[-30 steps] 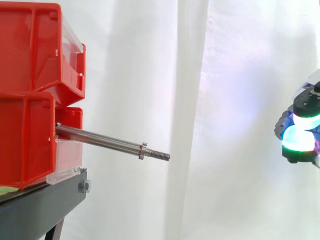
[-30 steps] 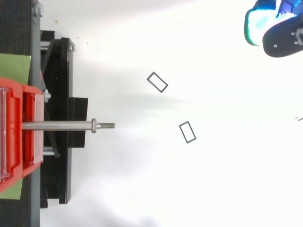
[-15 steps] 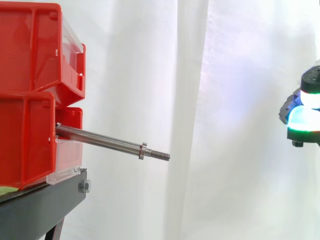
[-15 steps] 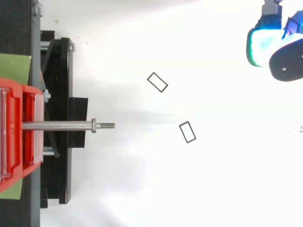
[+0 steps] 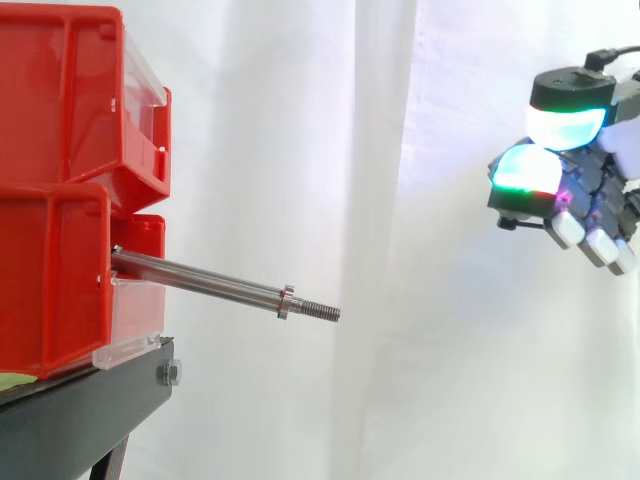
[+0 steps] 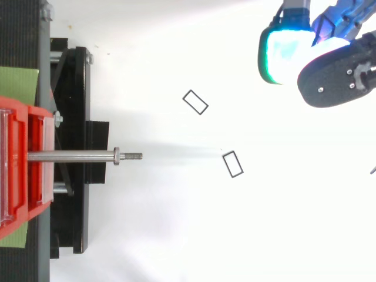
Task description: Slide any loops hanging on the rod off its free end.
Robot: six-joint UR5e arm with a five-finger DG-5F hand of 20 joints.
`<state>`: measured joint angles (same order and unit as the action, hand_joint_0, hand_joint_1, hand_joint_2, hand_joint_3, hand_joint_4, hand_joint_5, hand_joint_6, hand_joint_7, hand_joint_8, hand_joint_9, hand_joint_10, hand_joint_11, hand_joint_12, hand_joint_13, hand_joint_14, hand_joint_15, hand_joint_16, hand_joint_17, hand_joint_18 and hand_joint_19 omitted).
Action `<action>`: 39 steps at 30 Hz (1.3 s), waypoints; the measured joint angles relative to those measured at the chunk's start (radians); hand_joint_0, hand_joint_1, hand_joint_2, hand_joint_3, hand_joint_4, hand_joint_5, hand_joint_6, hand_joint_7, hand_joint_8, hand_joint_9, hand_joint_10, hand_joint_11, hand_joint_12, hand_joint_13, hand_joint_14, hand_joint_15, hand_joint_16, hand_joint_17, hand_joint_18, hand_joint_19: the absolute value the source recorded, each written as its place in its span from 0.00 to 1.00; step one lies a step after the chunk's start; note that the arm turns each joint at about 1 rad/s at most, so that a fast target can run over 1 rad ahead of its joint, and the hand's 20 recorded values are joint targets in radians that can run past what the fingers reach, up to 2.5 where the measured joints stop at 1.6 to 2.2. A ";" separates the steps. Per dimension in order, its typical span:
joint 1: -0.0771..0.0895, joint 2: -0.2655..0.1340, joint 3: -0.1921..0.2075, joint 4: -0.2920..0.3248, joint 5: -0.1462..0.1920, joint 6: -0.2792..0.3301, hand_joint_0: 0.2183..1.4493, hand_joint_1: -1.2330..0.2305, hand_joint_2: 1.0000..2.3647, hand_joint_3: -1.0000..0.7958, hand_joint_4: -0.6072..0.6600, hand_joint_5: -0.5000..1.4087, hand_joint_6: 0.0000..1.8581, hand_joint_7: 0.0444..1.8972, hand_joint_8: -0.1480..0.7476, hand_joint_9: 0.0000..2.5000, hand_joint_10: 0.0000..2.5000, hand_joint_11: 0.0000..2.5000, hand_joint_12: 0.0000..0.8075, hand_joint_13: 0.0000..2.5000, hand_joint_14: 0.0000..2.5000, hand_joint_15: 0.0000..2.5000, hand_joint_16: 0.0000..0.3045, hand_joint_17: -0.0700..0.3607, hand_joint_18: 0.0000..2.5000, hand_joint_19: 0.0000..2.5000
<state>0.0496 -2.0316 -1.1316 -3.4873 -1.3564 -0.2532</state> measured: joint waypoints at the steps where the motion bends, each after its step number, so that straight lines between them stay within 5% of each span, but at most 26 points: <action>1: 0.001 0.000 0.000 0.005 0.000 -0.006 0.34 0.38 0.01 0.41 0.51 0.18 0.51 0.56 0.52 0.40 0.01 0.15 0.33 0.42 0.01 0.12 0.13 0.37 0.37 0.19; 12: 0.010 0.000 -0.001 0.024 -0.003 -0.082 0.34 0.38 0.01 0.41 0.52 0.18 0.51 0.55 0.52 0.40 0.00 0.15 0.33 0.42 0.01 0.13 0.13 0.37 0.37 0.19; 39: 0.010 0.000 -0.002 0.064 -0.003 -0.087 0.35 0.37 0.01 0.41 0.52 0.18 0.51 0.55 0.57 0.42 0.01 0.14 0.33 0.42 0.00 0.12 0.13 0.36 0.38 0.18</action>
<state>0.0598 -2.0311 -1.1335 -3.4238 -1.3591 -0.3406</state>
